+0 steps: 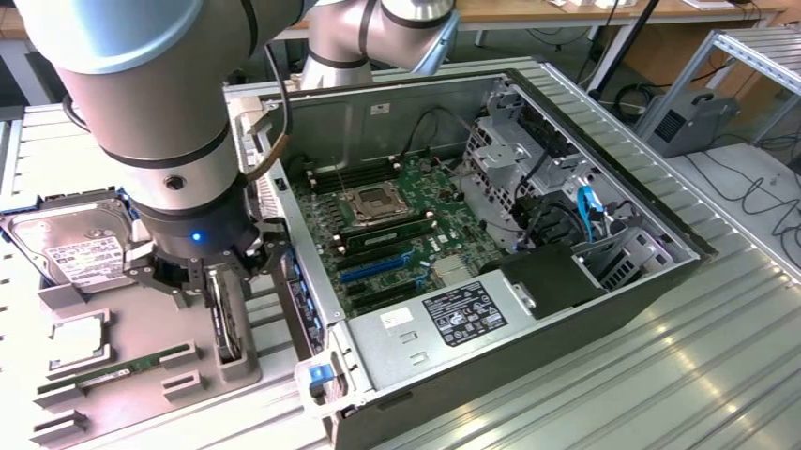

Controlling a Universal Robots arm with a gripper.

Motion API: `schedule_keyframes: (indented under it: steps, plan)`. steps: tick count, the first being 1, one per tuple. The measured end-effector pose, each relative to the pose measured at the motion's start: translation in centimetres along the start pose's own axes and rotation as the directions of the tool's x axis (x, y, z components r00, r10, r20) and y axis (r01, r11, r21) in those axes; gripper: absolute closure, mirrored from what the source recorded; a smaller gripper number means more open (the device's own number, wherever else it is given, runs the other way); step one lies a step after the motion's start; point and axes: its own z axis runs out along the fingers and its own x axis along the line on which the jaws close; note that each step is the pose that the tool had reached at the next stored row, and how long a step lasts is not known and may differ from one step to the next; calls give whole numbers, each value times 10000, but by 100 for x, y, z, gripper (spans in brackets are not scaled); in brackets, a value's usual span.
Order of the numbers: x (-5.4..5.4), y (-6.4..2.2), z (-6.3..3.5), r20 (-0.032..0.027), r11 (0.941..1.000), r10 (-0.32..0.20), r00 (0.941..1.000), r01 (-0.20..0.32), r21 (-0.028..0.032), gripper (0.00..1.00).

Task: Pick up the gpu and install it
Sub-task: 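Pick up the gpu and move the gpu toward the slot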

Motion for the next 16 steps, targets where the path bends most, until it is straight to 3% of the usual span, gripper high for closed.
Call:
schedule_keyframes:
  steps: [4, 6, 7, 8, 16]
  plan:
    - [60, -7, 50, 0, 10000, 0, 10000, 0, 0, 58]
    - [144, 193, 211, 0, 10000, 0, 10000, 0, 0, 58]
    - [156, 215, 271, 0, 10000, 0, 10000, 0, -1, 58]
    - [156, 215, 271, -1, 10000, 1, 10000, -1, 1, 74]
    - [154, 218, 214, 0, 10000, 0, 10000, 0, 1, 74]
